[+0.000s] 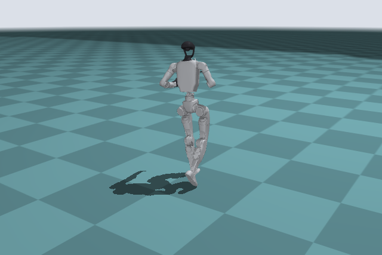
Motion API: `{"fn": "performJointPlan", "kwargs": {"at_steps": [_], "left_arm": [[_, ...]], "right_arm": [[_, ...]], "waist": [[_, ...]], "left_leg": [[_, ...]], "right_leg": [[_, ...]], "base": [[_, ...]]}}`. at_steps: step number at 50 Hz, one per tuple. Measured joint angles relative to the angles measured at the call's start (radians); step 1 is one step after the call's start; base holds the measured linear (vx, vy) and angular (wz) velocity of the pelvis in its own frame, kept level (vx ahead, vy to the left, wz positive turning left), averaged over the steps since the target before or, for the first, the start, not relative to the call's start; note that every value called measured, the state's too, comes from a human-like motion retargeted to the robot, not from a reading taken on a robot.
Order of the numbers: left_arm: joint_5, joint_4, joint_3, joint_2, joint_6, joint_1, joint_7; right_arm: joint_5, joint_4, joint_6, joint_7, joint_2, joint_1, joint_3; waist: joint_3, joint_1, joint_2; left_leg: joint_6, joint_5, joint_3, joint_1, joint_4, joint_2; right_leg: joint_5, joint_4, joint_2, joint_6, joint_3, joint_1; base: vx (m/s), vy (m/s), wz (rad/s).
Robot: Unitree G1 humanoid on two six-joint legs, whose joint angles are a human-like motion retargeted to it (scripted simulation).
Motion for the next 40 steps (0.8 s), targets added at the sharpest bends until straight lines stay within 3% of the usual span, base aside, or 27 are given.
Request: {"fn": "performJointPlan", "kwargs": {"at_steps": [2, 3, 5, 9, 12, 15, 17, 20, 23, 25, 27, 31, 35, 38, 40], "left_arm": [[0.056, 0.072, -0.085, -0.020, 0.018, -0.197, 0.047], [0.094, 0.105, -0.130, -0.022, 0.017, -0.312, 0.077], [0.167, 0.123, -0.196, -0.024, 0.005, -0.524, 0.109], [0.261, 0.096, -0.258, -0.080, -0.018, -0.901, 0.137], [0.273, 0.067, -0.300, -0.142, -0.054, -1.052, 0.218], [0.229, 0.043, -0.334, -0.193, -0.084, -1.130, 0.258], [0.227, 0.029, -0.346, -0.206, -0.073, -1.135, 0.230], [0.245, 0.002, -0.313, -0.209, -0.045, -1.071, 0.188], [0.216, -0.003, -0.243, -0.168, -0.031, -0.866, 0.194], [0.127, -0.006, -0.195, -0.153, -0.038, -0.660, 0.171], [-0.021, -0.032, -0.161, -0.123, -0.049, -0.440, 0.105], [-0.207, -0.130, -0.081, 0.041, -0.076, -0.057, 0.040], [-0.233, -0.109, 0.041, 0.100, -0.084, 0.085, 0.005], [-0.203, -0.087, 0.062, 0.030, -0.060, 0.107, -0.023], [-0.160, -0.055, 0.028, -0.024, -0.028, 0.048, -0.007]], "right_arm": [[-0.064, 0.114, 0.012, -0.050, 0.000, 0.041, 0.040], [-0.125, 0.184, 0.015, -0.090, 0.004, 0.069, 0.052], [-0.239, 0.267, 0.009, -0.140, 0.006, 0.157, 0.042], [-0.108, 0.165, -0.059, -0.098, -0.062, 0.364, -0.086], [0.001, 0.079, -0.069, -0.063, -0.146, 0.456, -0.167], [0.000, 0.068, -0.049, -0.041, -0.195, 0.483, -0.222], [-0.014, 0.079, -0.026, -0.015, -0.195, 0.487, -0.251], [-0.057, 0.155, 0.006, -0.005, -0.178, 0.410, -0.216], [-0.060, 0.257, 0.002, -0.074, -0.171, 0.210, -0.117], [-0.142, 0.278, 0.009, -0.101, -0.170, 0.041, -0.057], [-0.215, 0.242, 0.024, -0.111, -0.127, -0.081, -0.030], [-0.146, 0.078, 0.024, -0.136, 0.024, -0.081, -0.040], [-0.002, 0.035, 0.006, -0.093, 0.074, -0.090, -0.026], [0.008, 0.048, 0.003, -0.045, 0.048, -0.042, -0.006], [-0.018, 0.078, 0.015, -0.034, 0.019, 0.001, -0.007]], "waist": [[0.021, -0.010, -0.051], [0.022, -0.017, -0.073], [0.019, -0.045, -0.087], [-0.011, -0.211, -0.033], [-0.055, -0.392, 0.002], [-0.101, -0.523, -0.018], [-0.108, -0.531, -0.042], [-0.079, -0.498, -0.057], [0.016, -0.405, 0.004], [0.065, -0.338, 0.017], [0.070, -0.264, -0.007], [-0.013, -0.090, -0.086], [-0.048, -0.013, -0.101], [-0.036, -0.062, -0.032], [-0.003, -0.112, 0.003]], "left_leg": [[0.080, -0.124, -0.028, -0.058, 0.192, -0.037], [0.084, -0.170, -0.037, -0.093, 0.277, -0.051], [0.045, -0.221, -0.072, -0.100, 0.350, -0.069], [-0.032, -0.161, -0.243, -0.010, 0.244, -0.094], [-0.103, -0.053, -0.383, 0.045, 0.160, -0.099], [-0.140, 0.050, -0.480, 0.077, 0.138, -0.151], [-0.139, 0.077, -0.491, 0.094, 0.203, -0.177], [-0.071, 0.086, -0.457, 0.015, 0.514, -0.236], [-0.045, 0.083, -0.404, -0.111, 0.908, -0.189], [-0.048, 0.003, -0.388, -0.181, 1.063, -0.191], [-0.034, -0.052, -0.335, -0.241, 1.091, -0.166], [0.018, -0.109, -0.175, -0.305, 0.844, -0.068], [-0.014, -0.083, 0.029, -0.212, 0.260, 0.003], [-0.084, 0.011, 0.183, -0.093, -0.034, 0.032], [-0.064, -0.023, 0.178, -0.031, -0.044, 0.029]], "right_leg": [[-0.150, 0.343, -0.129, -0.111, -0.095, -0.177], [-0.212, 0.465, -0.192, -0.163, -0.130, -0.261], [-0.280, 0.584, -0.256, -0.211, -0.172, -0.376], [-0.303, 0.376, -0.182, -0.149, -0.203, -0.457], [-0.233, -0.046, -0.140, -0.037, -0.259, -0.420], [-0.170, -0.463, -0.145, 0.097, -0.237, -0.380], [-0.172, -0.541, -0.127, 0.158, -0.139, -0.386], [-0.055, -0.579, -0.128, 0.109, -0.017, -0.346], [-0.261, -0.328, -0.054, -0.065, -0.014, -0.357], [-0.350, -0.178, -0.036, -0.075, -0.003, -0.366], [-0.369, -0.149, -0.062, -0.028, 0.001, -0.335], [-0.269, -0.302, -0.147, 0.042, -0.012, -0.225], [-0.060, -0.446, -0.180, 0.114, -0.019, -0.130], [0.028, -0.390, -0.130, 0.077, -0.028, -0.070], [0.017, -0.202, -0.100, 0.012, -0.009, -0.096]], "base": [[0.73, 0.19, 0.78], [0.73, 0.18, 0.93], [0.75, 0.19, 1.30], [0.75, 0.22, 2.28], [0.80, 0.10, 2.67], [0.83, -0.05, 2.14], [0.84, -0.14, 1.19], [0.77, -0.09, 0.37], [0.74, -0.04, -0.54], [0.74, 0.04, -0.55], [0.77, 0.08, -0.17], [0.79, 0.16, 0.23], [0.75, 0.31, 0.77], [0.75, 0.40, 1.40], [0.70, 0.37, 1.66]]}}
